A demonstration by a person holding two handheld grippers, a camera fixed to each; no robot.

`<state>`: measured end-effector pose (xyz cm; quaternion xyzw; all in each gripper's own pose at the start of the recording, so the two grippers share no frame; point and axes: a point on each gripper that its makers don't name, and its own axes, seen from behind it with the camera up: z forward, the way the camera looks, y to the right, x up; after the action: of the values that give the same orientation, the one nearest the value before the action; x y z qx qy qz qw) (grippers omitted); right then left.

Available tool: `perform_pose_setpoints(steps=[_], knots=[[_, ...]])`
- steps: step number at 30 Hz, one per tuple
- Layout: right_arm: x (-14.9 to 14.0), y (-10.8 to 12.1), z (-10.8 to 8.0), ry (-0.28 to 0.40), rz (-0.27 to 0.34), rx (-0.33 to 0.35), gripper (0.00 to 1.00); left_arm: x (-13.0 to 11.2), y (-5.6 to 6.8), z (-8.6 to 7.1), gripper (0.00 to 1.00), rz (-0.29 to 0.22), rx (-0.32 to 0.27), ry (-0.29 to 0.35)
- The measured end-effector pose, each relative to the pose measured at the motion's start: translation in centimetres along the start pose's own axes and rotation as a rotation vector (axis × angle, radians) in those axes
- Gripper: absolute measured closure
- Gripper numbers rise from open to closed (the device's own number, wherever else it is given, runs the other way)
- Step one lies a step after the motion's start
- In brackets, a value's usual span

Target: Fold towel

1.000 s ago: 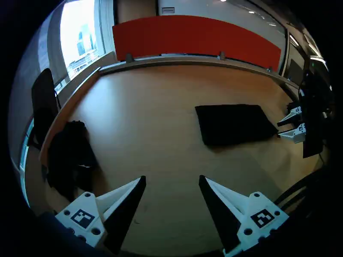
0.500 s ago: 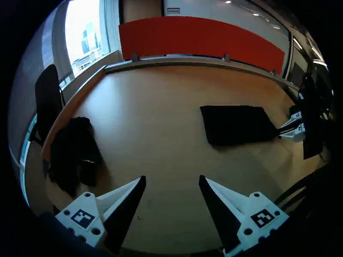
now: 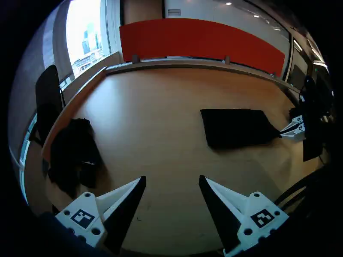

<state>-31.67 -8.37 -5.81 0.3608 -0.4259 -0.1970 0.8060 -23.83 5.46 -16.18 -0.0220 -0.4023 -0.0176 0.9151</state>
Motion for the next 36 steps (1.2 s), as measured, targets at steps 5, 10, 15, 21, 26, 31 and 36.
perform_pose_setpoints(steps=[5, 10, 15, 21, 26, 31, 36], knots=[[0.3, 0.3, -0.8, 0.014, 0.007, -0.015, 0.96, 0.2, 0.2, 0.0, 0.08, -0.002, -0.004, 0.006], [0.9, 0.7, -1.9, 0.035, 0.009, -0.029, 0.96, 0.3, 0.4, -0.2, 0.08, -0.002, -0.007, 0.011], [1.8, 1.3, -3.4, 0.06, 0.005, -0.049, 0.96, 0.3, 0.5, -0.3, 0.09, -0.001, -0.012, 0.016], [2.9, 1.4, -4.6, 0.084, -0.006, -0.058, 0.96, 0.3, 0.6, -0.5, 0.09, -0.006, -0.016, 0.019], [4.3, 1.4, -4.9, 0.103, -0.027, -0.061, 0.96, 0.2, 0.6, -0.9, 0.09, -0.015, -0.02, 0.025], [6.3, 0.9, -4.9, 0.127, -0.061, -0.055, 0.96, -0.1, 0.5, -1.4, 0.08, -0.021, -0.015, 0.029], [8.9, 0.2, -4.5, 0.148, -0.113, -0.04, 0.96, -0.4, 0.4, -2.2, 0.09, -0.037, -0.013, 0.035]])
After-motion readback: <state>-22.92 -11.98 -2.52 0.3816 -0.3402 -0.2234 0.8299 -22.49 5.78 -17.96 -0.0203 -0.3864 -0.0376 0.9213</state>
